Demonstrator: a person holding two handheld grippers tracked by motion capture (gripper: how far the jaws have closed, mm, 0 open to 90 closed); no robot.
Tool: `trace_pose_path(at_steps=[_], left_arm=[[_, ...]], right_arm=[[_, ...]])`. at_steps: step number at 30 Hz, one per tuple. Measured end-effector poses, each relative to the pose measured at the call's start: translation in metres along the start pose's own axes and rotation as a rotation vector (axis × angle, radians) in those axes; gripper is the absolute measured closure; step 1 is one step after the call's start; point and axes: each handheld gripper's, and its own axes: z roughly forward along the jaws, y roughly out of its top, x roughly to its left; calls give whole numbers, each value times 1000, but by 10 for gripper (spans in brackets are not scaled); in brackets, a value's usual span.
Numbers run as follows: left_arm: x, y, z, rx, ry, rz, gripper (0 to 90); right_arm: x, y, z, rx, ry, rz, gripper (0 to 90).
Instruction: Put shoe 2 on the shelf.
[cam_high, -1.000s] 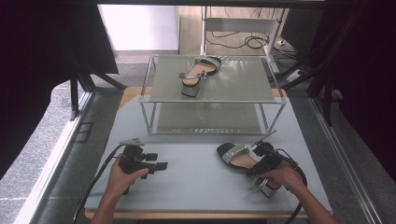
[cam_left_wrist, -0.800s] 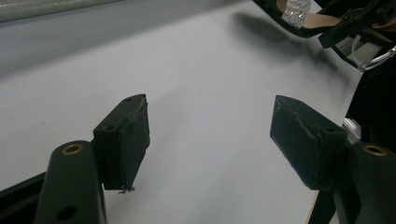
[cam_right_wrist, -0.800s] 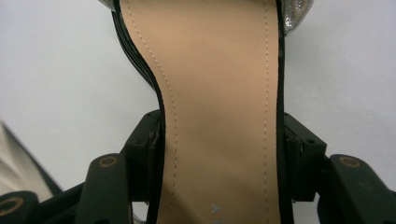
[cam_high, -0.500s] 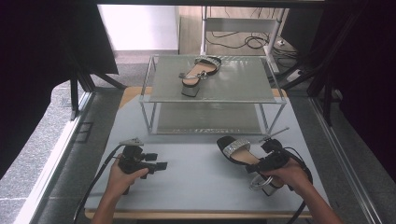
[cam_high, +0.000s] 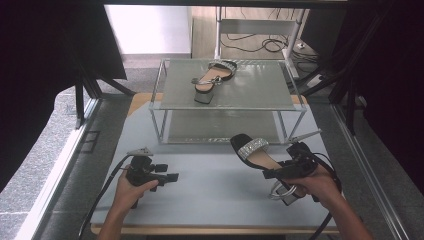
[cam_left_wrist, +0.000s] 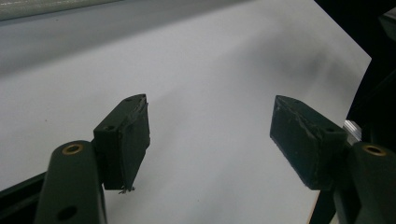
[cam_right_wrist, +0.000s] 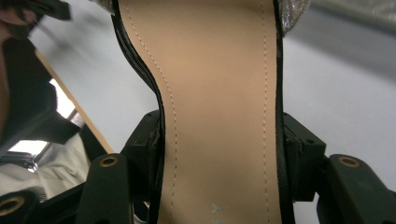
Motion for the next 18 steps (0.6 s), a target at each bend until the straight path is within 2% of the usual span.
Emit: trace_pose_path(at_steps=[8,11,18], left_arm=[[0,0,0,-4,0,-3,287],[0,0,0,-4,-1,-1,287],[0,0,0,-3,-2,-1,287]], right_arm=[[11,13,-19,-57,31,-23,422],[16,22,-27,-85,58,-27,422],[24,41,-38,-117,49,-50,423]])
